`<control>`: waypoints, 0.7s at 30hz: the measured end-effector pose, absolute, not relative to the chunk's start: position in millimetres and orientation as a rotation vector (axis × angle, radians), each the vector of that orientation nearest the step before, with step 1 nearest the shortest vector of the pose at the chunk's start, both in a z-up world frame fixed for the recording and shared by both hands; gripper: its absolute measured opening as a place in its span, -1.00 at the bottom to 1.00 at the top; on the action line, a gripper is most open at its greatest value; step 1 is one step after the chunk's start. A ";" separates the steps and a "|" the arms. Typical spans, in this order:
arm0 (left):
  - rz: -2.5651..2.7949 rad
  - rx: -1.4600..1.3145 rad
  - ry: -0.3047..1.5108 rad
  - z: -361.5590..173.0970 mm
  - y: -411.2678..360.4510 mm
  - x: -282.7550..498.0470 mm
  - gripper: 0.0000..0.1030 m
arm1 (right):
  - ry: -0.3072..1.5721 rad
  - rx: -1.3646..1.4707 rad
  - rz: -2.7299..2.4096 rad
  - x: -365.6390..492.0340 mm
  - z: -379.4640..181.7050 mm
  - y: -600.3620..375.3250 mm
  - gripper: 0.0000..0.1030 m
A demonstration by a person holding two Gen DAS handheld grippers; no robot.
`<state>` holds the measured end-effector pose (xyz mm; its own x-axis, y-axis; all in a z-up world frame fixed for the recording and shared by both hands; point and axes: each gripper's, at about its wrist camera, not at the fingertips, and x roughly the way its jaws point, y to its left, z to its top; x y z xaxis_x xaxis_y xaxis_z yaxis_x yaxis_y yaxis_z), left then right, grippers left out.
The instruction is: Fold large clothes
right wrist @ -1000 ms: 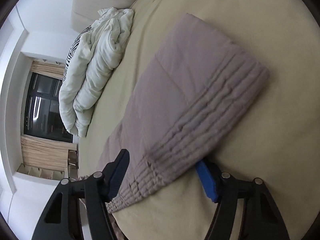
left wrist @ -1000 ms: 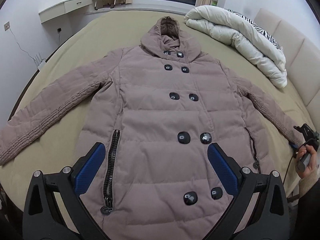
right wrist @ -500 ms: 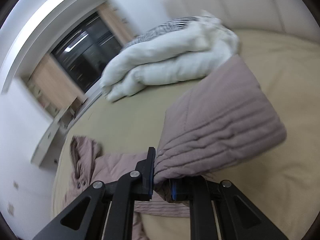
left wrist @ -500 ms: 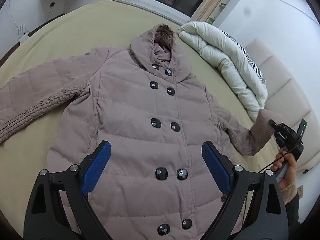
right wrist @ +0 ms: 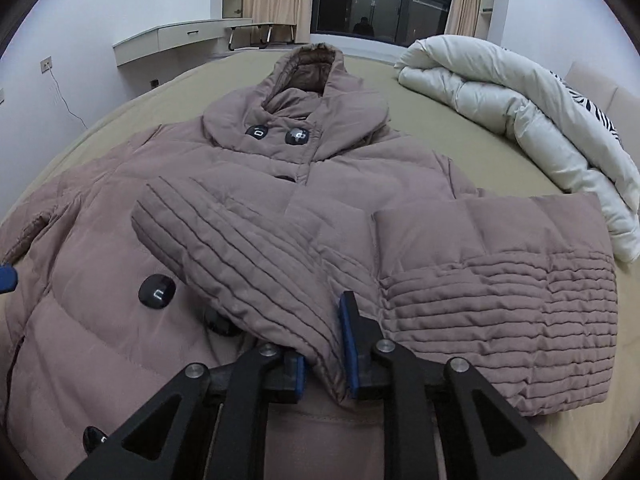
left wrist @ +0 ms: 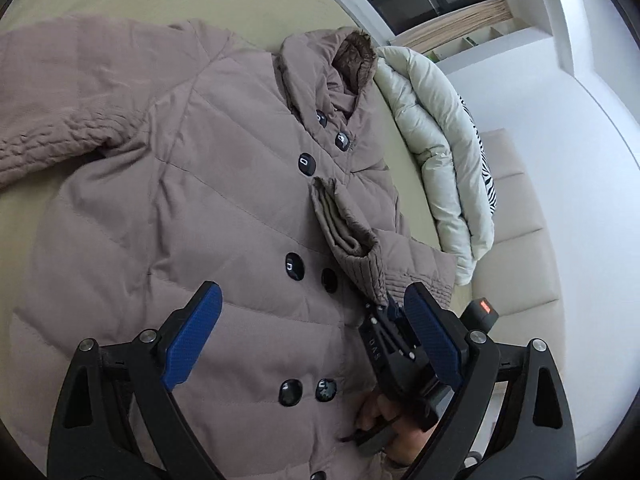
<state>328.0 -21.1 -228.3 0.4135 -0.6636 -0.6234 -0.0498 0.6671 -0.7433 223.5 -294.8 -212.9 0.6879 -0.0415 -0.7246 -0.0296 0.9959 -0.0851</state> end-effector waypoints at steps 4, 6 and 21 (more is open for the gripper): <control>-0.486 -0.798 1.147 -241.1 -55.2 364.9 0.81 | 0.840 -0.102 0.065 230.9 -208.8 -286.2 0.18; -0.514 -0.783 1.177 -245.6 -74.5 383.4 0.81 | 0.840 -0.064 0.124 233.1 -205.0 -279.8 0.72; -0.480 -0.579 1.297 -289.7 -151.1 436.4 -0.69 | 0.838 0.551 0.167 151.9 -204.6 -357.7 0.80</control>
<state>436.4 -151.1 -289.7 0.2097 -0.6299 -0.7478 0.0090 0.7660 -0.6428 151.9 -357.7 -204.6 0.6654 0.3508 -0.6590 0.0722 0.8483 0.5246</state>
